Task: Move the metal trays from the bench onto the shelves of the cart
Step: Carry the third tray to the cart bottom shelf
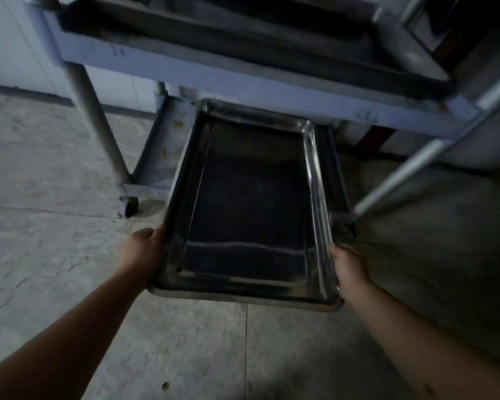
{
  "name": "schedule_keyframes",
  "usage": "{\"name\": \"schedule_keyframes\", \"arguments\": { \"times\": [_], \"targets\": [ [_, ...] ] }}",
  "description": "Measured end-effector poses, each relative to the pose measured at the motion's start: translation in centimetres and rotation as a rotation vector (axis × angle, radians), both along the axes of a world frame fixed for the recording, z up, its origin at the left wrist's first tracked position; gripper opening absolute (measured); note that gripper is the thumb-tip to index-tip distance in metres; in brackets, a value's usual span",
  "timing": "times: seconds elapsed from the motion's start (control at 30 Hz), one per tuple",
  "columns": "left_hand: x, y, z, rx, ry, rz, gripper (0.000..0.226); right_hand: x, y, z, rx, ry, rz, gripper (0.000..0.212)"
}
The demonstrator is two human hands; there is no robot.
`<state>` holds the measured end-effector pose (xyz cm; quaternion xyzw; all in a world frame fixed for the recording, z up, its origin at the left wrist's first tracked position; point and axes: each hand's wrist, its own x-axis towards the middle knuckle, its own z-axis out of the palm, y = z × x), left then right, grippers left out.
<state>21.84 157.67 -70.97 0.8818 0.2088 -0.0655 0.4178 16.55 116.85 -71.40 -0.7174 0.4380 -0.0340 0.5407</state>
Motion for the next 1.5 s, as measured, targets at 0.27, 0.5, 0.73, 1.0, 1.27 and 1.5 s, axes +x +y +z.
{"name": "schedule_keyframes", "arguments": {
  "times": [0.27,0.5,0.73,1.0,1.27,1.5],
  "targets": [
    [1.8,-0.8,0.3,-0.117,0.029,0.061,0.045,4.3,-0.9,-1.4,-0.037,0.027,0.051,0.030],
    [2.3,-1.3,0.2,-0.299,0.078,0.123,0.037,7.5,-2.4,-0.6,0.017,-0.014,0.165,0.016],
    [2.4,-1.6,0.1,-0.365,0.046,0.071,0.036,-0.8,-0.1,0.5,-0.023,-0.039,0.107,0.043],
    [0.5,-4.9,0.0,-0.562,0.044,0.154,0.025,-5.9,11.8,-0.1,0.062,-0.135,0.237,0.016],
    [-1.1,-7.6,-0.1,-0.962,0.207,0.047,0.034,1.0,7.4,-0.4,0.499,-0.268,-0.311,0.006],
    [1.7,-10.1,0.9,-0.789,0.272,-0.125,0.031,3.3,2.0,-0.5,0.443,-0.325,-0.333,0.015]
  ]
}}
